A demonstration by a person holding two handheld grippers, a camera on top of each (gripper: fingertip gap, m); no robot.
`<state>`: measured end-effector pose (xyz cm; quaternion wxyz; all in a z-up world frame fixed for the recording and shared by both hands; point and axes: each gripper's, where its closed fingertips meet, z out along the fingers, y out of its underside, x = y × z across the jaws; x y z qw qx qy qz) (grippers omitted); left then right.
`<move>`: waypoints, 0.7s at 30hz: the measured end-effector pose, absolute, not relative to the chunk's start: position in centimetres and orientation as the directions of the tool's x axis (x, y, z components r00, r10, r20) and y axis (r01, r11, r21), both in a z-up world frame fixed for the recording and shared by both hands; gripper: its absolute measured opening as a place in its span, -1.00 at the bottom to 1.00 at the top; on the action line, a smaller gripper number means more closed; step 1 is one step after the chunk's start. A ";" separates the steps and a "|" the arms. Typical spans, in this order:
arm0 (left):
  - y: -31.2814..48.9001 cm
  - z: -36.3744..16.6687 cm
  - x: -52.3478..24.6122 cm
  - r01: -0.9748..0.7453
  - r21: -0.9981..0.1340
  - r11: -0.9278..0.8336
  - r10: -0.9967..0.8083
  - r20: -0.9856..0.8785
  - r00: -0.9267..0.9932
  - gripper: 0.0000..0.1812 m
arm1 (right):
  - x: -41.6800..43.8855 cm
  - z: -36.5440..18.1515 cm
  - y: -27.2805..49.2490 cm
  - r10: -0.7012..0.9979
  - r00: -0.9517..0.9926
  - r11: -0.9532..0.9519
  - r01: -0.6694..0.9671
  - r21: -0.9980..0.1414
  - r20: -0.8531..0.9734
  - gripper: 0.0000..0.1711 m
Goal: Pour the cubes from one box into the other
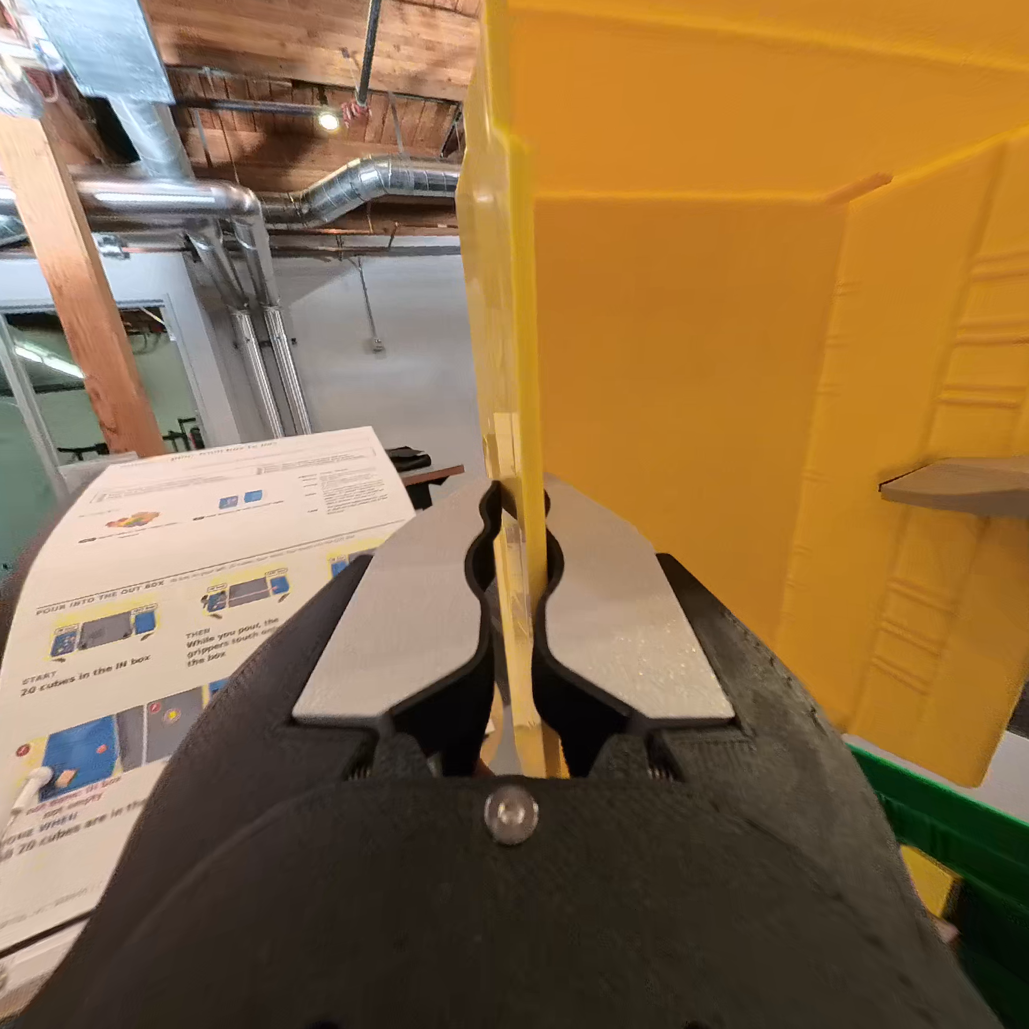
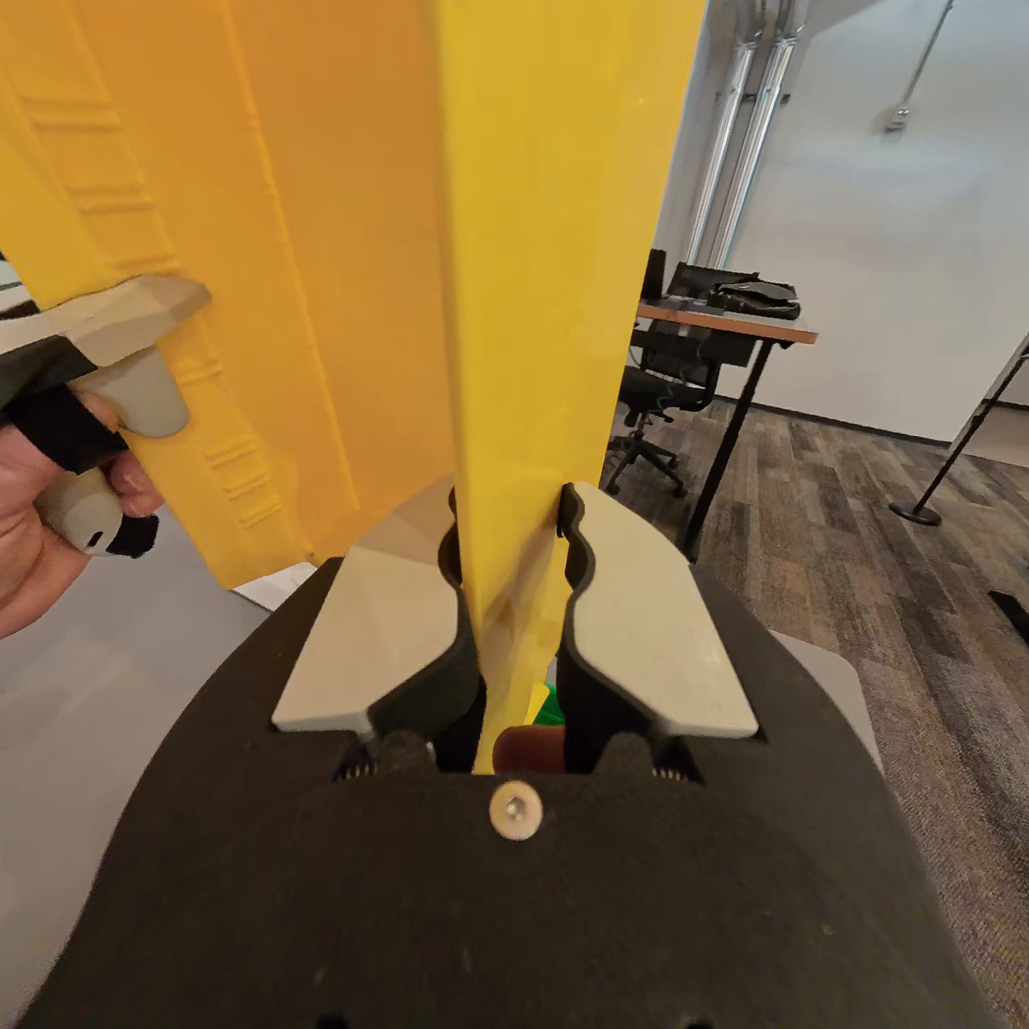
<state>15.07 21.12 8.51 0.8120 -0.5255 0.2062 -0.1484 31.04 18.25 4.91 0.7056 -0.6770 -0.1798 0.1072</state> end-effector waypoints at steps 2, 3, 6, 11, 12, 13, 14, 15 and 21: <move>21.2 8.5 13.7 0.001 -0.928 0.372 -0.456 -0.181 0.871 -0.90 | 29.6 5.5 17.9 0.418 0.902 0.035 0.104 -0.994 0.110 -0.67; 21.2 8.4 12.8 -0.038 -0.926 0.375 -0.434 -0.212 0.876 -0.90 | 28.7 5.8 17.7 0.433 0.894 0.020 0.119 -0.993 0.116 -0.66; 21.2 7.8 9.2 -0.068 -0.947 0.313 -0.427 -0.205 0.881 -0.92 | 24.9 6.2 16.5 0.519 0.847 -0.034 0.156 -0.987 0.116 -0.59; 19.7 7.1 0.0 -0.096 -0.983 0.159 -0.404 -0.153 0.902 -0.96 | 15.2 3.0 13.6 0.674 0.723 -0.140 0.326 -0.935 0.151 -0.50; 19.4 6.8 -2.0 -0.104 -0.986 0.126 -0.395 -0.147 0.907 -0.96 | 13.1 2.1 13.0 0.697 0.701 -0.148 0.347 -0.926 0.151 -0.48; 19.0 6.3 -4.0 -0.140 -0.986 0.094 -0.379 -0.165 0.910 -0.96 | 11.1 1.0 12.5 0.729 0.670 -0.159 0.365 -0.917 0.140 -0.46; 18.6 5.7 -6.0 -0.155 -0.986 0.059 -0.375 -0.165 0.912 -0.96 | 9.3 0.0 11.9 0.759 0.640 -0.175 0.375 -0.910 0.118 -0.49; 18.3 5.0 -7.8 -0.164 -0.986 0.025 -0.366 -0.162 0.916 -0.96 | 7.6 -1.0 11.4 0.785 0.613 -0.194 0.375 -0.906 0.086 -0.52; 17.1 -3.1 -18.2 -0.219 -0.927 -0.306 -0.323 -0.115 0.939 -0.94 | 5.9 -4.8 9.0 0.825 0.564 -0.285 0.435 -0.854 0.012 -0.65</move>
